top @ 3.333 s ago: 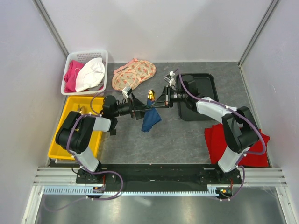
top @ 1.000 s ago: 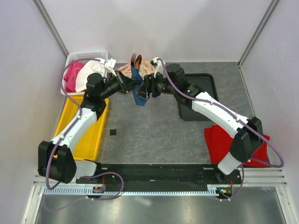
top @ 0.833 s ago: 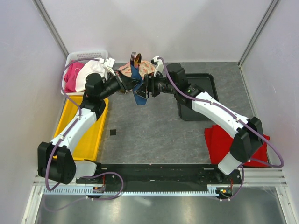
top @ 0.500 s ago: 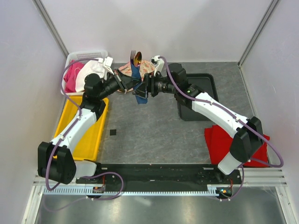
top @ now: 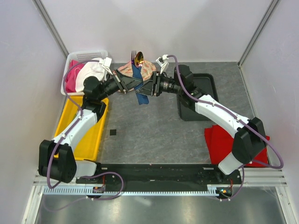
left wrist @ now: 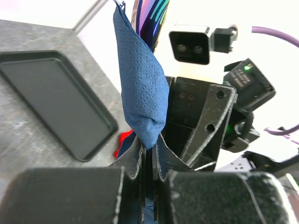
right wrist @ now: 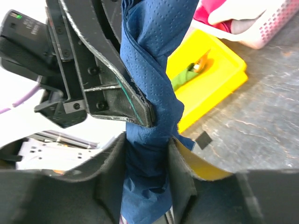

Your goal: Place the utensils on the paper napkin and roll it up

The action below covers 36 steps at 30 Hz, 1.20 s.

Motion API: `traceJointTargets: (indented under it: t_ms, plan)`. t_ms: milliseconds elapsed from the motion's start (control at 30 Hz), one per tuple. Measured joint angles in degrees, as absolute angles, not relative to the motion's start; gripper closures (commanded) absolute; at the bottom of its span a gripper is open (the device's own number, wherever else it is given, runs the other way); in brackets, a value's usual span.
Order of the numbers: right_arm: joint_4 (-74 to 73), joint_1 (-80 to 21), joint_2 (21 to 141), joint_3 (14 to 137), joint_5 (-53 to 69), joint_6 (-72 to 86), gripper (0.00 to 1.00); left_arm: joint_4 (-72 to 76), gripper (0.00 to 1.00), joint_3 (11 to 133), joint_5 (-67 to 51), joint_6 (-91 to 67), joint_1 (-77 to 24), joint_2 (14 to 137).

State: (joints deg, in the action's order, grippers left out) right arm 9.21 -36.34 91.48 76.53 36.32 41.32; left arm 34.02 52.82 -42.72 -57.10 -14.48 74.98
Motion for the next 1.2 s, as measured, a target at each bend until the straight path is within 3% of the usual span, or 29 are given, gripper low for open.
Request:
traceJointTargets:
  t_ms: [133,267,333,367,667,867,1000,1200]
  plan:
    - [11.4,-36.2,90.6,75.4,37.5,44.1,0.72,36.4,0.98,52.7,-44.1,-59.6,-14.5,75.1]
    - [11.9,-36.1,90.4,75.4,37.8,45.7,0.71,38.0,0.98,52.4,-44.3,-61.4,-14.5,75.1]
    - [11.8,-36.1,90.3,75.4,37.9,46.1,0.58,38.4,0.98,52.2,-44.4,-62.1,-14.5,75.2]
    - [11.8,-36.1,90.3,75.4,38.0,46.5,0.46,38.7,0.98,52.2,-44.5,-62.2,-14.5,75.2]
    - [11.5,-35.4,90.0,75.4,38.8,46.9,0.46,39.4,0.98,52.1,-45.6,-63.4,-14.5,75.3]
    - [11.2,-35.4,90.0,75.4,39.0,46.6,0.37,39.4,0.98,52.1,-46.2,-63.9,-14.5,75.4]
    - [10.4,-35.4,90.0,75.7,39.2,46.2,0.42,39.5,0.98,52.1,-47.0,-64.3,-14.6,75.4]
    - [10.3,-35.4,90.0,76.2,40.4,46.3,0.64,39.8,0.98,51.9,-48.2,-64.7,-14.8,75.4]
